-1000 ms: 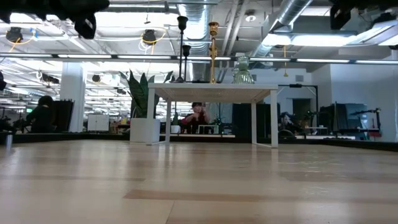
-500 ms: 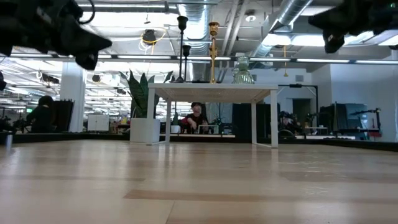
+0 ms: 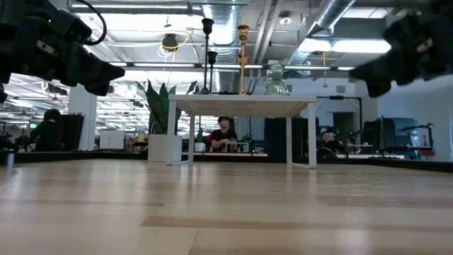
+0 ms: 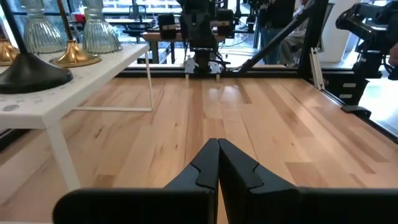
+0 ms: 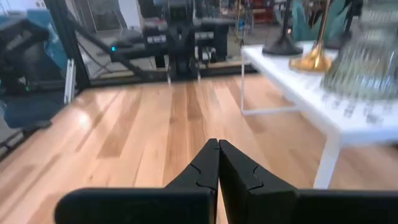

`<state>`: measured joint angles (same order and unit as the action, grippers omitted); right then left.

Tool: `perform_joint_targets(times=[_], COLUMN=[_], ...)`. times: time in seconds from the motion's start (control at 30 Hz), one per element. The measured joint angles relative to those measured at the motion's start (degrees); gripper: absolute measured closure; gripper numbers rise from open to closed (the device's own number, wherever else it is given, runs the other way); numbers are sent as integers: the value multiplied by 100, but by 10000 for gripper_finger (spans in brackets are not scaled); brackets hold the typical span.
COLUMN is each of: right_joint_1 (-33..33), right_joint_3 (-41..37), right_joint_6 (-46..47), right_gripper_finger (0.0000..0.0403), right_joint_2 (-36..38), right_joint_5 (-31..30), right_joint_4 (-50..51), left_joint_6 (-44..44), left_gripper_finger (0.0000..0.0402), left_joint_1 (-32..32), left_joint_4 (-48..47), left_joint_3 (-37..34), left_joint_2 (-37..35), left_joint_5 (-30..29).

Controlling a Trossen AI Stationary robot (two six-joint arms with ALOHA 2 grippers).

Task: Pick & Place candle stick holders
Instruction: Return to Home Position

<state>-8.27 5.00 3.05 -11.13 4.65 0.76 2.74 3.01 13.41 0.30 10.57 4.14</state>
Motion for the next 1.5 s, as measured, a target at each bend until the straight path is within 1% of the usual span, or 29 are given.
perform_joint_targets(times=[0.17, 0.37, 0.47, 0.57, 0.7, 0.83, 1.5], right_joint_1=[0, 0, 0, 0, 0, 0, 0], right_joint_3=[-375, -412, -411, -411, -412, -412, -412], right_joint_6=[-57, -666, -800, -747, -387, -126, -105], right_gripper_finger=[403, 403, 403, 403, 403, 403, 403], right_joint_2=[396, 890, 987, 1004, 1004, 1002, 1002], right_joint_5=[-9, -27, -44, -45, -45, -45, -45], right_joint_4=[-50, -112, -102, -101, -97, -95, -84], left_joint_6=[6, 213, 216, 215, 126, 129, 129], left_gripper_finger=[396, 396, 396, 396, 396, 396, 395], left_joint_1=[2, 2, 4, 2, 2, 2, 2], left_joint_4=[-1, -1, -2, -2, -2, -2, 79], left_joint_3=[0, 0, 0, 0, 2, 2, 4], left_joint_2=[0, 1, 0, 2, 4, 4, 4], left_joint_5=[0, -53, -100, -109, -263, -280, -282])
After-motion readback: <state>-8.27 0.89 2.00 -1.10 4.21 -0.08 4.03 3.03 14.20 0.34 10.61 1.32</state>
